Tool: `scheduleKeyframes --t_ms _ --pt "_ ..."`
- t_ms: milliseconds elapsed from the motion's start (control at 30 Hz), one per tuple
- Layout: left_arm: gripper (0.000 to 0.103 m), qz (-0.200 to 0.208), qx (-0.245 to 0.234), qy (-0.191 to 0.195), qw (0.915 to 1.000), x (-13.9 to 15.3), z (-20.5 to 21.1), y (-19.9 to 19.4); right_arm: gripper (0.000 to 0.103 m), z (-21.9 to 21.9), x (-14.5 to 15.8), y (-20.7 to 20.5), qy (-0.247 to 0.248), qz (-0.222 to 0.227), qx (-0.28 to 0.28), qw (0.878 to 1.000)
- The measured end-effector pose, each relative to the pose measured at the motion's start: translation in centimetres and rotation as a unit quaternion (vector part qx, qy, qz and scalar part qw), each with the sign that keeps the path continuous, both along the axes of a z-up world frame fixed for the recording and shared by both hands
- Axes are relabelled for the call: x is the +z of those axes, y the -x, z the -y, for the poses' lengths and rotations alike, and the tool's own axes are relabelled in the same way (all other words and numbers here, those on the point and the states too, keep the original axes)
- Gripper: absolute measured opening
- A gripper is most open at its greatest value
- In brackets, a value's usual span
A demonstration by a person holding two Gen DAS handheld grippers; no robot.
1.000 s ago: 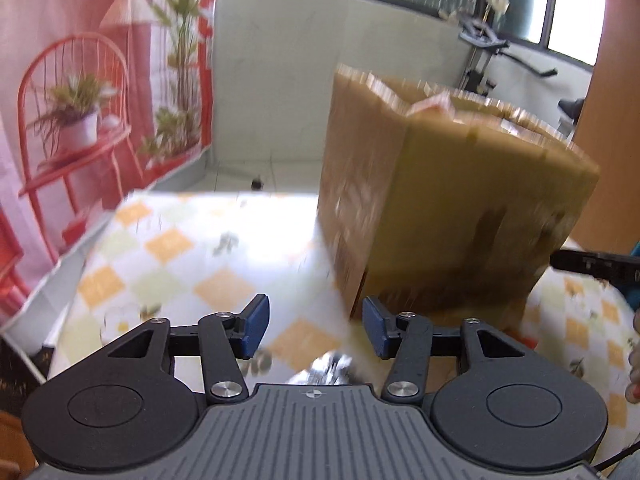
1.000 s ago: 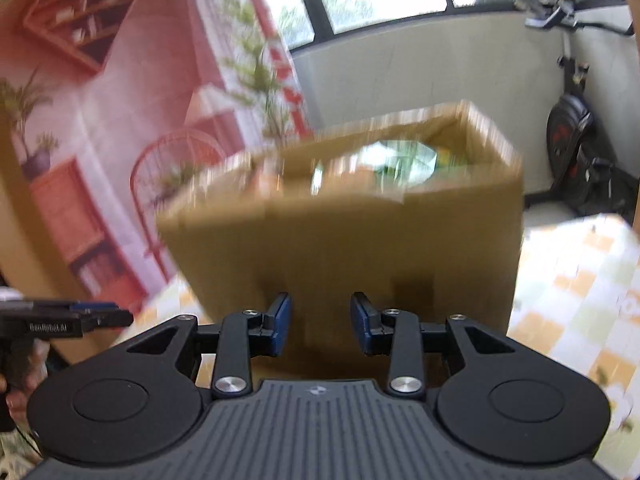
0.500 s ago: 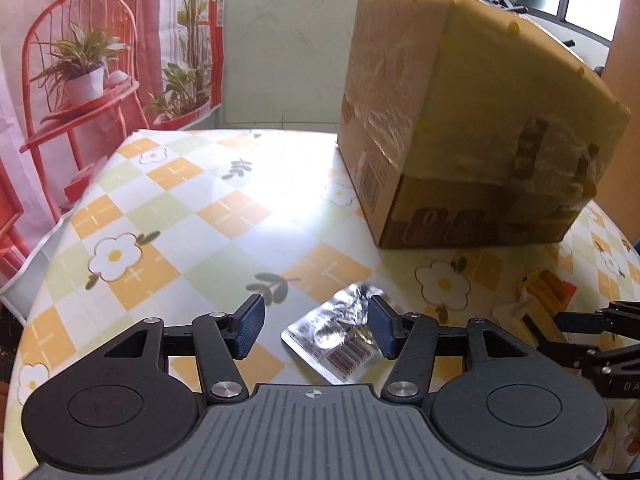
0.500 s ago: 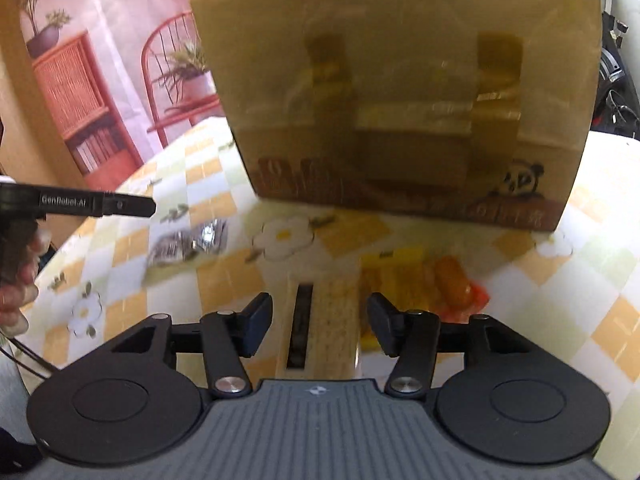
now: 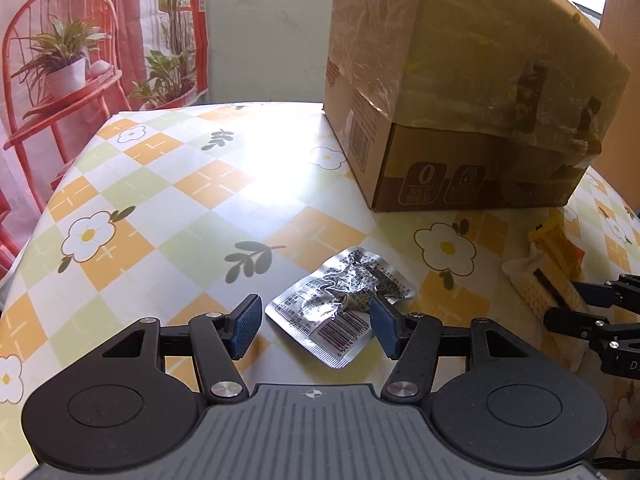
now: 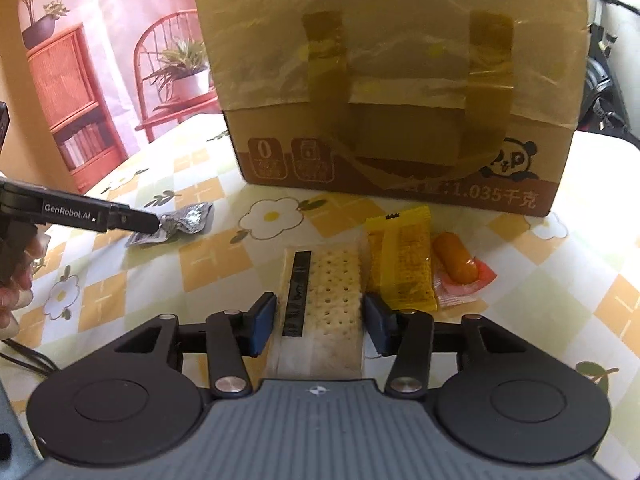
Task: Organize snacks
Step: 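Move both grippers back down to the snacks on the table, then grasp the silver foil packet with the left gripper while the right grasps the cracker packet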
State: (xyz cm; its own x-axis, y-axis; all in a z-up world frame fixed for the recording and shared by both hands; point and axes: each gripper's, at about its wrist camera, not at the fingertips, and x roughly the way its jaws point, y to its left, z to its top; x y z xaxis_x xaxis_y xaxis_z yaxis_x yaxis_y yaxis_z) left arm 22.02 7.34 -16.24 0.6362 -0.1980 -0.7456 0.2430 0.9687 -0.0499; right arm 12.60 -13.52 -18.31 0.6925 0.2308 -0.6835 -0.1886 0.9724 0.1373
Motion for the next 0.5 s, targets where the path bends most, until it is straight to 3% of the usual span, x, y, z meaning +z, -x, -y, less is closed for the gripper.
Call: scheduleKeyframes --t_ms 133,367,500 --pt "0.064 0.003 -0.002 -0.001 1.0 -0.1 0.2 -0.8 0.05 0.0 -0.3 0.5 0.004 0.02 0.0 1.0" --pt "0.069 -0.008 0.013 0.036 0.9992 -0.6 0.5 -2.5 0.05 0.2 -0.4 0.7 0.001 0.026 0.003 1.0" --pt "0.074 -0.001 -0.001 0.017 0.9999 -0.8 1.3 -1.4 0.05 0.3 -0.4 0.7 -0.003 0.026 0.003 1.0"
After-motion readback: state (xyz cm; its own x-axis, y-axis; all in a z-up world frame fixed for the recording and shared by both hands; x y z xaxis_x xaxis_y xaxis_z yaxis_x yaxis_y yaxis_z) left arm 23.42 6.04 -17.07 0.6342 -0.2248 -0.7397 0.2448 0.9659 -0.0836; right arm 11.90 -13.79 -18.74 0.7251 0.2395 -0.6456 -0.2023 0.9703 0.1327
